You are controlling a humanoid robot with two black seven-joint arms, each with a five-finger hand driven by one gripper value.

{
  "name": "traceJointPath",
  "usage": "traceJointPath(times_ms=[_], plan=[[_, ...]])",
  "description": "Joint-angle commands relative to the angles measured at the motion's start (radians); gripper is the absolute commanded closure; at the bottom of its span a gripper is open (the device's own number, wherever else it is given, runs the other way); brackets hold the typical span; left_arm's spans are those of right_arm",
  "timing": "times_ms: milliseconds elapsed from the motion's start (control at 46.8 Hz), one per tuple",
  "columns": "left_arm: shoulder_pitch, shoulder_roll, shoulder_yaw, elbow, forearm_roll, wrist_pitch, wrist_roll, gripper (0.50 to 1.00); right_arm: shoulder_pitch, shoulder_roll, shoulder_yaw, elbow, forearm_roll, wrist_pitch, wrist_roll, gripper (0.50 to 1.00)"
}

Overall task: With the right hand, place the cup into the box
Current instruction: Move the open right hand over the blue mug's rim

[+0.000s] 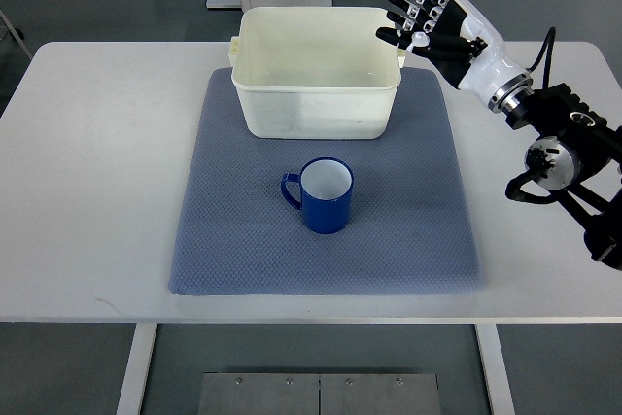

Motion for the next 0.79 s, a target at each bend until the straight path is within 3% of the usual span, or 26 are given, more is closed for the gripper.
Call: traceJointPath(times_ms=[0, 193, 770], plan=[[0.000, 0.000, 0.000, 0.000, 0.000, -0.001, 0.000, 0.500, 0.007, 0.000, -0.019, 0.034, -0.038, 0.018, 0.000, 0.500], [0.000, 0.000, 0.000, 0.000, 0.000, -0.001, 0.000, 0.500, 0.005, 0.000, -0.094, 0.108, -0.136, 0.058, 0.000, 0.500], [0.000, 0.000, 0.000, 0.000, 0.000, -0.001, 0.000, 0.500, -0.008, 0.016, -0.238, 0.108, -0.246, 0.058, 0.004, 0.500]])
